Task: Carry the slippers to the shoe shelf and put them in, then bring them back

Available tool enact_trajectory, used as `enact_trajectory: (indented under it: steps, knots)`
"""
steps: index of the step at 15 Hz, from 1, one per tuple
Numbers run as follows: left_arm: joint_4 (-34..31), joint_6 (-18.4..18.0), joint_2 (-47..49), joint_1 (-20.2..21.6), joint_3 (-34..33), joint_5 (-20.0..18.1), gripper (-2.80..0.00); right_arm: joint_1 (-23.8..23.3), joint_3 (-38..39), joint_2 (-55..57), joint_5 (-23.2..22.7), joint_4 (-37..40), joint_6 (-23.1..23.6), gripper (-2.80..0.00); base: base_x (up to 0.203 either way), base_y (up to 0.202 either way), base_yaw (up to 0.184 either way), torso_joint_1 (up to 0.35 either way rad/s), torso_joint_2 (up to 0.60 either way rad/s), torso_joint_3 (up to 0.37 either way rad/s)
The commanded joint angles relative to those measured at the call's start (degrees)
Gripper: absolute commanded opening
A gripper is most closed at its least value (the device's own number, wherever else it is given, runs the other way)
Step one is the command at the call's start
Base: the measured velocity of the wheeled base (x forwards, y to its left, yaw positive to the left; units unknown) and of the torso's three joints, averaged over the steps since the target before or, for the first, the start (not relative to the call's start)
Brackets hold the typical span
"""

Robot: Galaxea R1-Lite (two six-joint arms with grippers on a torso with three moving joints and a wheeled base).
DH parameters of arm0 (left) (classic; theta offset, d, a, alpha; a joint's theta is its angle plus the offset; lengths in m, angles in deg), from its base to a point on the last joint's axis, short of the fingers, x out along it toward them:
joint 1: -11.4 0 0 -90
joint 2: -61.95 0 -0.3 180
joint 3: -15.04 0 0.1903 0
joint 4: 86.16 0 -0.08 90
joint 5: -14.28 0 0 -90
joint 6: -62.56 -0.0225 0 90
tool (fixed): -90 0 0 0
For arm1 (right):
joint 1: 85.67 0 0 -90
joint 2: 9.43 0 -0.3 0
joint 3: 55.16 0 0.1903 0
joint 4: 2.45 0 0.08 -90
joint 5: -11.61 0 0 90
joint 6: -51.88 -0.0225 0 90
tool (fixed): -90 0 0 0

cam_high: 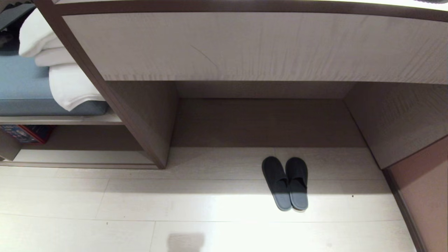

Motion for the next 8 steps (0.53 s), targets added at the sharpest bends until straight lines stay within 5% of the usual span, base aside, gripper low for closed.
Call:
enact_trajectory:
  steps: [1, 8]
  knots:
    - [0.0, 0.0, 0.0, 0.0, 0.0, 0.0, -2.80, 0.0, 0.1, 0.1, 0.0, 0.0, 0.0, -2.80, 0.000, 0.000, 0.000, 0.002, 0.00, 0.198]
    - [0.0, 0.0, 0.0, 0.0, 0.0, 0.0, -2.80, 0.0, 0.1, 0.1, 0.0, 0.0, 0.0, -2.80, 0.000, 0.000, 0.000, 0.003, 0.00, 0.200]
